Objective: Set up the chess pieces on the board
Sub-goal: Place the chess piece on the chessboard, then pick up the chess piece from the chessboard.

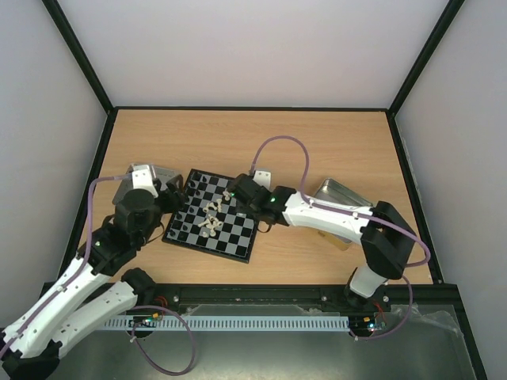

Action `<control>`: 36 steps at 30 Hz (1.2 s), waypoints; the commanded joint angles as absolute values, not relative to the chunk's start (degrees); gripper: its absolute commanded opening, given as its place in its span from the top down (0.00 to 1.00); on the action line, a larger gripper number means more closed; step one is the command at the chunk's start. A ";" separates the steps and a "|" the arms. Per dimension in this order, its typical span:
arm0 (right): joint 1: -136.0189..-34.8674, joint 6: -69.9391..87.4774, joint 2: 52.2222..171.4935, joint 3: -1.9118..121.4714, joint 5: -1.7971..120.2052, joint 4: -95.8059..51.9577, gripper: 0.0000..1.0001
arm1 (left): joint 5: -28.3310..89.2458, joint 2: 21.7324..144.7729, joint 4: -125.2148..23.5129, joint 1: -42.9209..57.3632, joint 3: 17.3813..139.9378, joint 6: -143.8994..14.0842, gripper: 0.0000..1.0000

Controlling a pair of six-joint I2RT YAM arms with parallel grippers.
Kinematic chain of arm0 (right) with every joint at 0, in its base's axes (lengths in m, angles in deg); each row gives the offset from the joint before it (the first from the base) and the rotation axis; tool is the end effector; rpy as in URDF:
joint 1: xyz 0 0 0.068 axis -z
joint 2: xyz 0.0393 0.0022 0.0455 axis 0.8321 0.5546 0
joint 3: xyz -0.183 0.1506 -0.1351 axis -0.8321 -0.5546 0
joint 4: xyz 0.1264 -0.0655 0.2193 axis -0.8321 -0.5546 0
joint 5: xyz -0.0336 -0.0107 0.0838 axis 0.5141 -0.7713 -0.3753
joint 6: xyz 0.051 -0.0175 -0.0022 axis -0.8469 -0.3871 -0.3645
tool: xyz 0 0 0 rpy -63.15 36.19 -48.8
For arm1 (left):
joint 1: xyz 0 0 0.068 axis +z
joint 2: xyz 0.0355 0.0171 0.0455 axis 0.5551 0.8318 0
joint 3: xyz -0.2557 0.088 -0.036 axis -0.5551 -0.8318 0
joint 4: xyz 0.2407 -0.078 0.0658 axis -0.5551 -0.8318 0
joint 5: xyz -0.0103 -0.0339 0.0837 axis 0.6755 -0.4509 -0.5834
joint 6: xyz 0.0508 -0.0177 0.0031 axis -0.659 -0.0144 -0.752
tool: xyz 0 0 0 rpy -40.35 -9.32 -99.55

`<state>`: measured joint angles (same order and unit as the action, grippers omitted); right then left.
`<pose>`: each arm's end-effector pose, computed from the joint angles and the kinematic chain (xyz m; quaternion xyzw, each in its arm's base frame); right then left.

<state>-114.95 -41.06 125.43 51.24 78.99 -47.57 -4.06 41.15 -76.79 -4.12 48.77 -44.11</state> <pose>0.1888 0.2955 0.2286 0.0165 0.9456 0.2071 0.2503 0.1158 -0.0699 0.3289 -0.1016 0.7776 -0.1942 0.5893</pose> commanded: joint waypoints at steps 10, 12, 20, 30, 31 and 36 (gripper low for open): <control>-109.30 -40.26 111.20 37.86 78.24 -39.96 0.70 | 21.27 66.48 -68.68 -3.81 49.23 -44.89 0.29; -108.90 -39.53 109.15 36.53 79.13 -39.93 0.70 | 21.03 72.92 -69.29 -3.81 51.98 -43.97 0.33; -106.30 -38.70 103.73 31.98 82.98 -40.25 0.67 | 20.46 92.88 -74.82 -3.81 65.10 -43.66 0.55; -105.36 -36.44 108.27 32.00 83.16 -38.02 0.68 | 17.13 107.44 -81.72 -3.72 73.81 -43.37 0.67; -105.22 -36.30 108.63 32.02 83.07 -37.76 0.68 | 16.63 107.77 -82.09 -3.72 73.95 -43.40 0.67; -104.95 -35.58 110.29 32.19 82.10 -36.77 0.69 | 14.47 107.96 -82.44 -3.72 73.54 -43.56 0.67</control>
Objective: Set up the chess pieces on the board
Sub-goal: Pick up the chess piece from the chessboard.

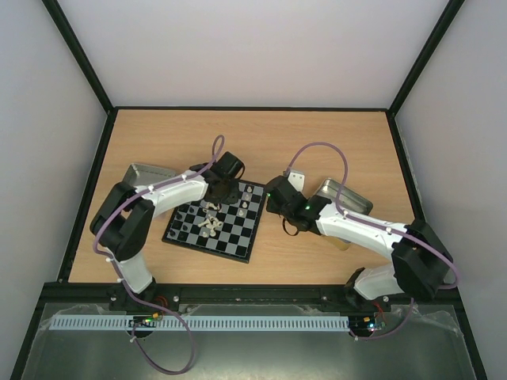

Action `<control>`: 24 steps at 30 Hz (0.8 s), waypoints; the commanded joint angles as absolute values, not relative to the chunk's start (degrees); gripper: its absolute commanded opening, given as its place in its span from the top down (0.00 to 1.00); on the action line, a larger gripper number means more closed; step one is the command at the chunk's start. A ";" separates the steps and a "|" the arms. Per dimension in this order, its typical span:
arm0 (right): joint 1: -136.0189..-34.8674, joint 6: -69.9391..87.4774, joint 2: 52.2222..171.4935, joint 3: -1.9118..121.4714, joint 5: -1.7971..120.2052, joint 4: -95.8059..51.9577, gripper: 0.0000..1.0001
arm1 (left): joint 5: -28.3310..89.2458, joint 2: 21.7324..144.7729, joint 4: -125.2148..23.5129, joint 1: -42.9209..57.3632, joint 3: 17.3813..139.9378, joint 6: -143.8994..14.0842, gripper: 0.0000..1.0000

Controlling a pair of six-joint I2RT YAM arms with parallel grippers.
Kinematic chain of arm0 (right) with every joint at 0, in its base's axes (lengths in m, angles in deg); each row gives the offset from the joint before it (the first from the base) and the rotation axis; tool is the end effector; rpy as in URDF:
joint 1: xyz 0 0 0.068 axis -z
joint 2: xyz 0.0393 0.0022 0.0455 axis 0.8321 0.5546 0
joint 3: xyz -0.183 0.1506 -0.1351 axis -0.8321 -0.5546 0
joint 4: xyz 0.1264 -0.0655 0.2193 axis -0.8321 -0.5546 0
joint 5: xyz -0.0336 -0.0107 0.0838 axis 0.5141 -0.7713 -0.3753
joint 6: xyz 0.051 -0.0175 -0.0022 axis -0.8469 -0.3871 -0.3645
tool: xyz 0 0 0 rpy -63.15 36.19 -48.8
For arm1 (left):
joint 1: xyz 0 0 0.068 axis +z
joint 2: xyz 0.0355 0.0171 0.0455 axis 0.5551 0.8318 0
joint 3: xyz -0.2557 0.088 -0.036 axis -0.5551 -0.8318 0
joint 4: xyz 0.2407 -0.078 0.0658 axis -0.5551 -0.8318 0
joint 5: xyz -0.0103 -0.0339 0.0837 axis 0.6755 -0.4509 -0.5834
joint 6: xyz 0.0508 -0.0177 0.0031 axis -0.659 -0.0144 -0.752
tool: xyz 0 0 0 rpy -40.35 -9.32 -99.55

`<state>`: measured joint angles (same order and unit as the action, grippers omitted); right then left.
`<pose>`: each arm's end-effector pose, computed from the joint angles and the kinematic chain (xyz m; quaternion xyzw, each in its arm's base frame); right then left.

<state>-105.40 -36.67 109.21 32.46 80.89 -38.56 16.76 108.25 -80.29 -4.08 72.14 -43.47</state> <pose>0.1915 0.2079 0.2212 0.0700 0.9230 0.2069 0.3168 0.2822 -0.2145 0.1862 0.0290 0.9690 -0.1021 0.2230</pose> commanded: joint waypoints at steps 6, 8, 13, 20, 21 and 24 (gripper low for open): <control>-104.92 -35.44 110.99 32.74 81.96 -36.36 0.69 | 15.35 109.14 -81.38 -3.41 73.37 -44.62 0.75; -104.92 -35.36 111.10 33.09 82.07 -36.47 0.69 | 15.68 109.44 -80.95 -3.08 73.33 -44.77 0.79; -104.91 -35.34 111.26 33.55 82.29 -36.75 0.69 | 16.90 110.02 -79.99 -2.43 73.56 -45.59 0.80; -104.92 -35.68 111.11 33.57 82.57 -37.06 0.69 | 16.02 111.21 -80.11 -2.32 74.12 -46.33 0.83; -104.92 -35.75 111.01 33.61 82.64 -37.13 0.69 | 15.84 111.15 -80.16 -2.37 74.11 -46.41 0.86; -104.92 -35.86 110.52 33.46 82.91 -37.24 0.69 | 15.91 110.51 -80.30 -2.36 74.12 -46.56 0.91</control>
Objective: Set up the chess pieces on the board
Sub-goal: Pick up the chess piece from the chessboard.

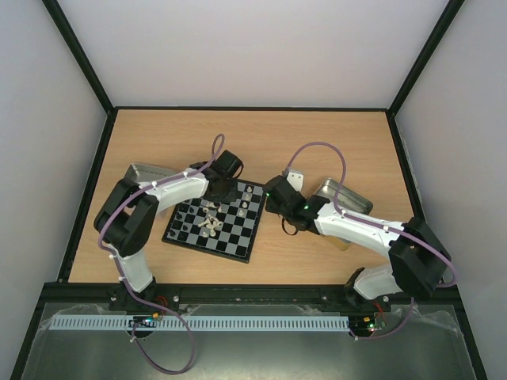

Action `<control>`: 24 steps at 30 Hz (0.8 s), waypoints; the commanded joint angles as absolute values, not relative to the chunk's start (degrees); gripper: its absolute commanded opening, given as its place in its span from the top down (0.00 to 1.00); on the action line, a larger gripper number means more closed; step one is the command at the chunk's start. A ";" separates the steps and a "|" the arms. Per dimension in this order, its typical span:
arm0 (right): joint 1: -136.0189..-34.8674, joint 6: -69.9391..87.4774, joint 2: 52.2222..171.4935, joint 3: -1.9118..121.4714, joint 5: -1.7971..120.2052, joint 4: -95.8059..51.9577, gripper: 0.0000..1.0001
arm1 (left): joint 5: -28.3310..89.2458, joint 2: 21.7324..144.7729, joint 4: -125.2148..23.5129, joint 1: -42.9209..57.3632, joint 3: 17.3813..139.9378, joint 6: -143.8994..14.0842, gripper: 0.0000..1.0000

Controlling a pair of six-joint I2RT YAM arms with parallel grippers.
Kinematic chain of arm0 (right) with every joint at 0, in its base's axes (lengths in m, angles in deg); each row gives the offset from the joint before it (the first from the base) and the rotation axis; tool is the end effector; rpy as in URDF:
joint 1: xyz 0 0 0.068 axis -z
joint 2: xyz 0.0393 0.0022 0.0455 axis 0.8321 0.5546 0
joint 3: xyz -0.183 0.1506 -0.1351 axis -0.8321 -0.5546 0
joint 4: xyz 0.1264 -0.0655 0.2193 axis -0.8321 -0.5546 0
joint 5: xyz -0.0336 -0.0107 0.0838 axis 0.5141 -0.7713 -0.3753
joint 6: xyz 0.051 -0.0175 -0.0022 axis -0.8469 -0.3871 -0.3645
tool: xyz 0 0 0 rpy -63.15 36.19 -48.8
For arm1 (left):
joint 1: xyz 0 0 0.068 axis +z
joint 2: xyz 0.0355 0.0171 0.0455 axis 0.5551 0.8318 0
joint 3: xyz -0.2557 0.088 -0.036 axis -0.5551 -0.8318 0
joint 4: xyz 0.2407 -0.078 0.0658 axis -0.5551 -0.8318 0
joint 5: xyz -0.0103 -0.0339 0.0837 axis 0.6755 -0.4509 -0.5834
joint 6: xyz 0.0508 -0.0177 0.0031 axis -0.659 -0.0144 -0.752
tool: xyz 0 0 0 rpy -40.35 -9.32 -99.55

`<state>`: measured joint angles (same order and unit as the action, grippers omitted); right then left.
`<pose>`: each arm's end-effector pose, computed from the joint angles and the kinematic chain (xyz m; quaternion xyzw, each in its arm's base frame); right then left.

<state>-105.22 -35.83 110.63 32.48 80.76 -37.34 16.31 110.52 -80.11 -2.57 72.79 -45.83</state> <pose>0.1950 0.2107 0.2163 0.0641 0.9241 0.2037 0.3170 0.2920 -0.2098 0.1762 0.0360 0.9716 -0.0844 0.2182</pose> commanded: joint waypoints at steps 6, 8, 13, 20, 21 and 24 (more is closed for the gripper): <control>-104.92 -36.43 109.85 33.19 82.94 -37.69 0.70 | 17.84 106.96 -81.96 -3.43 72.90 -46.87 0.94; -104.92 -36.57 109.78 33.14 82.79 -37.89 0.70 | 17.93 105.39 -82.92 -4.63 72.30 -46.74 0.94; -104.87 -37.42 108.65 32.05 82.08 -37.34 0.71 | 17.19 101.40 -84.93 -7.73 70.18 -45.29 0.93; -104.92 -39.15 107.01 30.14 82.23 -36.31 0.72 | 17.08 97.00 -85.63 -12.23 65.25 -41.85 0.92; -104.91 -39.55 106.72 29.87 82.49 -36.23 0.72 | 17.16 96.64 -85.36 -12.76 64.63 -41.47 0.92; -104.92 -40.82 105.71 28.63 83.45 -35.61 0.72 | 18.01 96.40 -84.24 -13.89 62.95 -40.47 0.92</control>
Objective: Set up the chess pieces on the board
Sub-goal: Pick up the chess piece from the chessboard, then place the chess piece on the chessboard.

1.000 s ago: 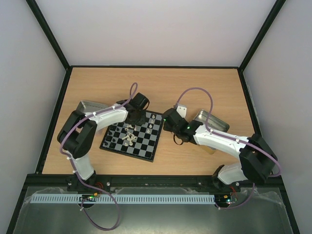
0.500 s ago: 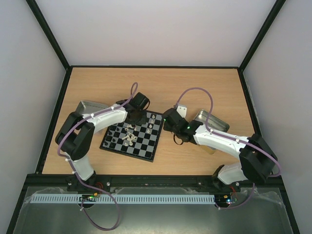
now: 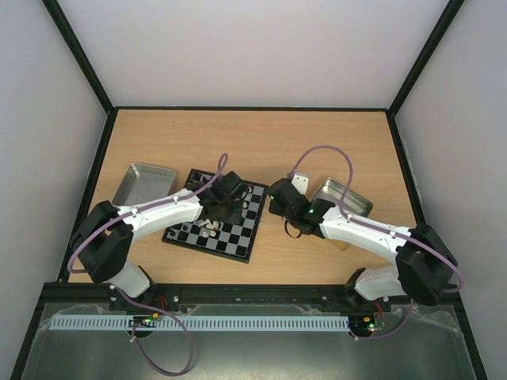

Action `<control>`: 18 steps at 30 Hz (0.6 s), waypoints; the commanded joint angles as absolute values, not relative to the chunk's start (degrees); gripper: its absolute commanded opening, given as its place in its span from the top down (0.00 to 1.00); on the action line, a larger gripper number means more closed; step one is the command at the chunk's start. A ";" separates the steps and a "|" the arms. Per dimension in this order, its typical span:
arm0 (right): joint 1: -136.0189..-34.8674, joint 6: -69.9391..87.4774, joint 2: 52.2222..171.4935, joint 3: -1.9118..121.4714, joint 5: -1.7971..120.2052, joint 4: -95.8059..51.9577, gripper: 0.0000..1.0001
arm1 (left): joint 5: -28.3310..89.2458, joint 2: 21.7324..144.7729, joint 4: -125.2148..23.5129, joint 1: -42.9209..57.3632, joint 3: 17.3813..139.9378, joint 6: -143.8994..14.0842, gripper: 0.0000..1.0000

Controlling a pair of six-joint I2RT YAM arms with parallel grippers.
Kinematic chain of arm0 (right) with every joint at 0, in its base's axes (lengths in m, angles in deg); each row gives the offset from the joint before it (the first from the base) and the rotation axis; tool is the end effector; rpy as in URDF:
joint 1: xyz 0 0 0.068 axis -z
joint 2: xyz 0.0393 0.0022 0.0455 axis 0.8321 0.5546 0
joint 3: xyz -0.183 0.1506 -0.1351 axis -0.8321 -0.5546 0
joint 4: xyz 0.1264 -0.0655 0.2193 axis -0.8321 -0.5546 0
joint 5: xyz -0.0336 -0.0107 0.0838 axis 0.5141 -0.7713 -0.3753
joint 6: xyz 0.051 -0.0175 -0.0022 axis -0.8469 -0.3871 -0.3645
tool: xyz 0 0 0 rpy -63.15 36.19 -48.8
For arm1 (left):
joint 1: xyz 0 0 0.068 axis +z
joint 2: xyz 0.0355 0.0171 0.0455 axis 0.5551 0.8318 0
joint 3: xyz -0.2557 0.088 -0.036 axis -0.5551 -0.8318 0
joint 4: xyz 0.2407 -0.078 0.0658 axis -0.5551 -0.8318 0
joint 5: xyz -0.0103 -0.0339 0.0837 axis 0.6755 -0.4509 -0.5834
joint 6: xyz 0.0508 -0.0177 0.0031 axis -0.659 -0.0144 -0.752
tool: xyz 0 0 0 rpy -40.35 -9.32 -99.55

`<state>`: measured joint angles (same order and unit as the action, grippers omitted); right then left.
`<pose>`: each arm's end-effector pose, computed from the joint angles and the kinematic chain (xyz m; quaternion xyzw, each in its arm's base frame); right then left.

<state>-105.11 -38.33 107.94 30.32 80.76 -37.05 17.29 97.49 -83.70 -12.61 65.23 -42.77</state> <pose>0.1886 0.2025 0.2171 0.0859 0.9198 0.2156 0.3166 0.2173 -0.2231 0.2069 0.0960 0.9640 -0.1256 0.2140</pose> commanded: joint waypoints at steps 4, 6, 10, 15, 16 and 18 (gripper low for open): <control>-104.92 -41.53 104.78 27.84 84.68 -35.28 0.72 | 19.14 97.42 -82.82 -15.24 62.06 -39.76 0.92; -104.92 -41.55 104.58 27.79 85.11 -35.30 0.72 | 19.14 98.24 -82.58 -15.91 62.30 -39.67 0.92; -104.92 -41.57 104.58 27.55 85.26 -35.13 0.72 | 18.17 99.76 -82.04 -16.60 62.97 -39.54 0.92; -104.92 -41.41 104.95 27.57 85.27 -34.97 0.72 | 17.52 101.58 -81.78 -16.80 64.11 -39.82 0.91; -104.92 -41.33 104.94 27.59 85.24 -34.95 0.72 | 17.23 101.83 -81.78 -16.88 64.26 -39.78 0.91; -104.92 -41.26 104.96 27.65 85.30 -34.95 0.72 | 16.81 102.25 -81.62 -16.95 64.47 -39.90 0.91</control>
